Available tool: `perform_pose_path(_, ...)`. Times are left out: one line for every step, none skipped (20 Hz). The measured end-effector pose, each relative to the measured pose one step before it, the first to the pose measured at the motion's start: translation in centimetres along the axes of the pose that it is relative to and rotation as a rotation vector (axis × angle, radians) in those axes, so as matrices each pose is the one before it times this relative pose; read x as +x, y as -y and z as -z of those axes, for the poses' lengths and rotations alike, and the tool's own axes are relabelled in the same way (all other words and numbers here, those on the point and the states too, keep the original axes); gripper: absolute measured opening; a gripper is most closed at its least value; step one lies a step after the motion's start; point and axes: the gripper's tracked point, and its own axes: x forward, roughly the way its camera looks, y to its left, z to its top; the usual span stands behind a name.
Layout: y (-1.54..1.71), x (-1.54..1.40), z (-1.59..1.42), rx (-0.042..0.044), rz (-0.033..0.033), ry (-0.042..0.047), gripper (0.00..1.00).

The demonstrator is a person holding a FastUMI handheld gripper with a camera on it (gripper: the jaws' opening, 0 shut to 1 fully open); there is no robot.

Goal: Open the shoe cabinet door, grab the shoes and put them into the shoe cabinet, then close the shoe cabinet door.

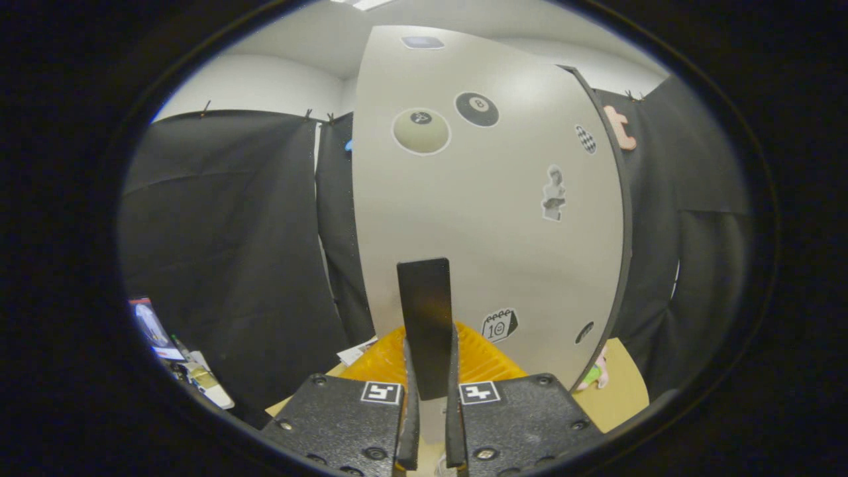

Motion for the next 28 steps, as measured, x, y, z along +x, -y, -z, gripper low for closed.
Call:
perform_pose_path(-0.146, -0.328, 0.146, -0.00305, -0.00211, -0.00059, 0.19)
perform_pose_path(0.182, -0.14, 0.042, 0.00379, -0.00055, -0.00053, 0.19)
perform_pose_path(0.304, -0.353, 0.096, 0.00097, -0.00224, 0.00179, 0.19)
perform_pose_path(0.29, -0.442, 0.017, -0.00162, -0.00308, 0.00032, 0.19)
perform_pose_path(0.248, -0.524, 0.017, -0.00688, -0.00215, -0.00008, 0.19)
perform_pose_path(0.404, -0.463, 0.183, -0.01321, 0.00035, -0.00141, 0.19)
perform_pose_path(0.287, -0.736, -0.155, -0.00993, 0.0, -0.00135, 0.19)
perform_pose_path(0.38, -0.483, -0.015, 0.00009, 0.00213, -0.0028, 0.18)
perform_pose_path(0.338, -0.136, 0.154, 0.00539, -0.00001, -0.00004, 0.18)
perform_pose_path(0.324, -0.375, 0.159, 0.009, -0.00119, 0.00247, 0.18)
perform_pose_path(0.204, -0.797, -0.04, 0.00612, -0.00004, -0.00042, 0.17)
perform_pose_path(0.341, -0.267, -0.125, 0.00021, -0.00016, -0.00081, 0.16)
perform_pose_path(0.388, 0.048, 0.197, 0.00668, 0.00423, 0.00161, 0.15)
perform_pose_path(0.495, -0.454, 0.161, 0.00124, 0.00732, 0.00058, 0.15)
perform_pose_path(0.498, -0.693, -0.123, 0.00158, 0.01008, 0.00192, 0.14)
perform_pose_path(0.583, -0.47, -0.015, 0.00037, 0.01427, 0.00415, 0.14)
perform_pose_path(0.663, -0.25, -0.055, -0.0058, 0.0194, 0.00408, 0.13)
perform_pose_path(0.67, -0.342, 0.045, -0.00089, 0.02355, 0.00344, 0.11)
perform_pose_path(0.662, -0.089, 0.047, -0.00854, 0.02733, 0.00397, 0.1)
perform_pose_path(0.708, -0.066, -0.12, -0.00807, 0.02095, 0.00306, 0.07)
perform_pose_path(0.589, 0.28, 0.041, 0.00065, 0.01355, -0.0009, 0.05)
perform_pose_path(0.366, -0.161, 0.092, 0.0079, 0.00556, -0.00462, 0.04)
perform_pose_path(0.261, -0.373, 0.016, 0.00955, 0.00332, -0.00045, 0.04)
perform_pose_path(0.404, -0.193, -0.029, 0.00401, 0.01142, 0.00108, 0.04)
perform_pose_path(0.948, -0.386, -0.132, -0.00371, 0.02116, 0.0047, 0.04)
perform_pose_path(0.789, -0.237, -0.118, -0.00998, 0.02309, 0.00368, 0.04)
perform_pose_path(0.505, 0.063, 0.199, 0.00467, 0.02183, -0.00369, 0.04)
perform_pose_path(0.238, 0.118, 0.199, 0.00572, 0.01129, 0.00027, 0.04)
